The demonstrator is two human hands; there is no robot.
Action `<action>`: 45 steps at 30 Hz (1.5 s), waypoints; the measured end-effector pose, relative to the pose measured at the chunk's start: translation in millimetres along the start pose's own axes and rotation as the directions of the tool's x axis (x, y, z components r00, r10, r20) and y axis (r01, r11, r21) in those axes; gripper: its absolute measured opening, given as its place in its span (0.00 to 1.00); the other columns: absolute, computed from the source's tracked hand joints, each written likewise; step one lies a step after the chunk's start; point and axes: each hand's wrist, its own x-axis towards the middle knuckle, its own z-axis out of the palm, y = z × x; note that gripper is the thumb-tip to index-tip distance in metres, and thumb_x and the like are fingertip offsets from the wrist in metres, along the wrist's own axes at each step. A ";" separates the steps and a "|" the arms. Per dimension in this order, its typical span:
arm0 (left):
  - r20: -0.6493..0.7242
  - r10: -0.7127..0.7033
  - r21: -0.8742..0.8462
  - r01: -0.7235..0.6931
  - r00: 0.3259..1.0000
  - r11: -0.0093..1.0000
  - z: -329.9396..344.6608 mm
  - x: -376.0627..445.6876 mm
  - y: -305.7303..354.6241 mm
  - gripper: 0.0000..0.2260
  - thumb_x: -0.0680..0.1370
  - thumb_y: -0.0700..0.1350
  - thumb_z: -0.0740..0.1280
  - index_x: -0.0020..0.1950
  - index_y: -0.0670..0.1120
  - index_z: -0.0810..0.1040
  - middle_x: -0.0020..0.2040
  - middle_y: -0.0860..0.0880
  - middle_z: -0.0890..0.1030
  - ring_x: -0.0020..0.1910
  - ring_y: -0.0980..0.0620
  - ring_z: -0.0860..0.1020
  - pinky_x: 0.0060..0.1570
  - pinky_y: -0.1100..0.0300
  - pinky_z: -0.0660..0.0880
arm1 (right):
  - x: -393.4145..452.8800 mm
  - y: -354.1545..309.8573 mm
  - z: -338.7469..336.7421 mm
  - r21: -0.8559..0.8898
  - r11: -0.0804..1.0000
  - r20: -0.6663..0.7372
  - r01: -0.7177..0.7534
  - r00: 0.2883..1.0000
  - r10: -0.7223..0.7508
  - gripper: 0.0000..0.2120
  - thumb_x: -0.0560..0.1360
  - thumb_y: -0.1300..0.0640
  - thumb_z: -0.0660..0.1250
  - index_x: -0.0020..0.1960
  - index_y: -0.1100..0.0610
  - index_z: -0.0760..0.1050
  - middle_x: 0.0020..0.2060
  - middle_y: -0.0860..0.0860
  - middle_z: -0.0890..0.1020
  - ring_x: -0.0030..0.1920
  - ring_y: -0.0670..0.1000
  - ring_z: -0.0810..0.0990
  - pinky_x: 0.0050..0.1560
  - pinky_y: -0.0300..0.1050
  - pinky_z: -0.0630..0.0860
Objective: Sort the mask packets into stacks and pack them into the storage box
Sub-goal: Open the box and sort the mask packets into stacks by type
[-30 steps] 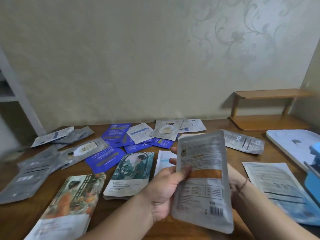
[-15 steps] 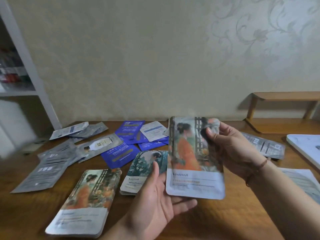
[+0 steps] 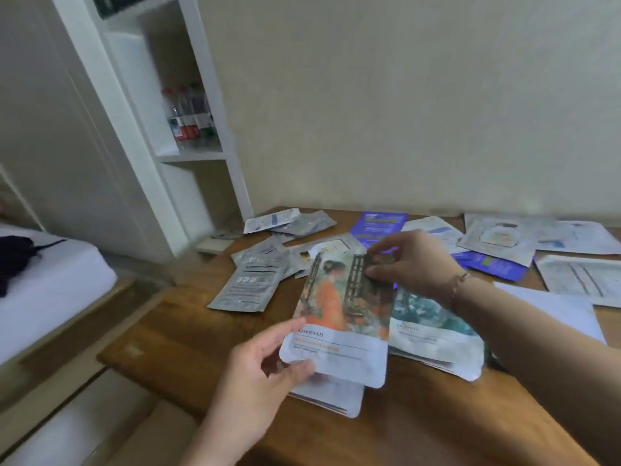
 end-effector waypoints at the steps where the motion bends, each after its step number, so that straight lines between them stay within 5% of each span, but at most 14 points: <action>1: -0.036 0.007 0.116 -0.002 0.999 0.993 -9.6 -0.2 -10.1 0.20 0.71 0.42 0.76 0.56 0.62 0.80 0.54 0.58 0.84 0.54 0.63 0.80 0.50 0.69 0.76 | 5.8 -2.5 14.3 -0.061 0.998 0.042 -0.007 0.999 0.010 0.11 0.66 0.49 0.77 0.48 0.47 0.82 0.38 0.46 0.81 0.43 0.49 0.81 0.45 0.44 0.77; 4: -0.107 0.008 0.359 0.032 0.994 0.933 -23.2 -1.3 -30.0 0.20 0.71 0.48 0.76 0.51 0.74 0.77 0.53 0.62 0.78 0.54 0.65 0.75 0.56 0.67 0.72 | 11.2 -2.6 46.3 -0.169 0.985 0.120 -0.032 0.991 0.053 0.12 0.65 0.47 0.77 0.48 0.43 0.81 0.40 0.45 0.80 0.46 0.49 0.80 0.43 0.41 0.74; 12: -0.071 0.151 0.532 -0.091 0.986 0.842 -23.2 3.2 -53.5 0.16 0.68 0.62 0.69 0.55 0.66 0.78 0.49 0.65 0.74 0.58 0.66 0.65 0.52 0.73 0.67 | 10.4 18.9 57.7 -0.467 0.883 0.156 0.046 0.987 0.031 0.16 0.70 0.35 0.68 0.55 0.38 0.78 0.52 0.43 0.79 0.59 0.53 0.70 0.52 0.46 0.67; 17: -0.032 0.121 0.586 -0.080 0.992 0.807 -23.9 -0.8 -55.6 0.21 0.66 0.63 0.74 0.59 0.67 0.78 0.60 0.73 0.66 0.64 0.71 0.58 0.64 0.69 0.62 | 4.0 23.6 54.5 -0.536 0.835 0.199 0.125 0.980 -0.018 0.13 0.75 0.37 0.61 0.38 0.41 0.77 0.42 0.42 0.80 0.54 0.52 0.67 0.50 0.50 0.60; 19: -0.045 0.092 0.600 -0.047 0.995 0.799 -22.4 -1.1 -54.3 0.24 0.65 0.62 0.76 0.60 0.68 0.76 0.61 0.75 0.63 0.63 0.71 0.57 0.66 0.68 0.58 | 1.9 24.8 54.0 -0.557 0.817 0.198 0.150 0.979 -0.045 0.14 0.77 0.38 0.59 0.41 0.41 0.79 0.43 0.42 0.80 0.55 0.51 0.67 0.51 0.50 0.61; 25: -0.083 0.161 0.566 -0.086 0.983 0.820 -18.8 0.7 -60.9 0.22 0.61 0.59 0.80 0.52 0.69 0.79 0.55 0.76 0.71 0.63 0.72 0.62 0.64 0.67 0.64 | 0.7 24.4 51.1 -0.517 0.844 0.195 0.145 0.980 -0.049 0.13 0.78 0.40 0.59 0.50 0.41 0.81 0.43 0.42 0.80 0.52 0.49 0.73 0.54 0.49 0.64; 35: -0.079 0.177 0.592 -0.097 0.981 0.800 -18.7 2.1 -62.9 0.21 0.60 0.59 0.80 0.43 0.77 0.74 0.52 0.81 0.71 0.62 0.74 0.61 0.58 0.68 0.63 | 0.9 32.7 52.5 -0.461 0.874 0.205 0.156 0.977 -0.066 0.12 0.78 0.41 0.60 0.49 0.41 0.81 0.40 0.39 0.80 0.50 0.47 0.71 0.59 0.51 0.66; 40: 0.008 0.108 0.570 -0.093 0.994 0.816 -24.9 2.0 -52.6 0.20 0.62 0.62 0.77 0.50 0.70 0.74 0.61 0.82 0.59 0.63 0.73 0.58 0.65 0.63 0.64 | 1.1 35.1 53.7 -0.434 0.884 0.214 0.172 0.973 -0.085 0.12 0.78 0.40 0.60 0.50 0.41 0.80 0.38 0.38 0.77 0.49 0.46 0.69 0.59 0.51 0.66; 43: 0.021 0.014 0.550 -0.024 1.000 0.835 -29.7 0.8 -44.6 0.29 0.61 0.62 0.78 0.57 0.75 0.67 0.60 0.74 0.65 0.64 0.68 0.63 0.67 0.61 0.65 | -1.2 37.7 49.5 -0.376 0.906 0.228 0.197 0.967 -0.115 0.14 0.77 0.39 0.60 0.53 0.42 0.80 0.40 0.39 0.79 0.49 0.46 0.72 0.57 0.49 0.69; 45: 0.050 -0.028 0.581 -0.006 0.998 0.814 -30.6 5.1 -39.1 0.36 0.60 0.64 0.77 0.60 0.78 0.58 0.61 0.73 0.59 0.65 0.65 0.62 0.70 0.57 0.63 | -4.9 39.1 42.6 -0.335 0.917 0.258 0.214 0.957 -0.129 0.14 0.77 0.39 0.60 0.54 0.45 0.79 0.44 0.42 0.81 0.49 0.46 0.75 0.55 0.48 0.72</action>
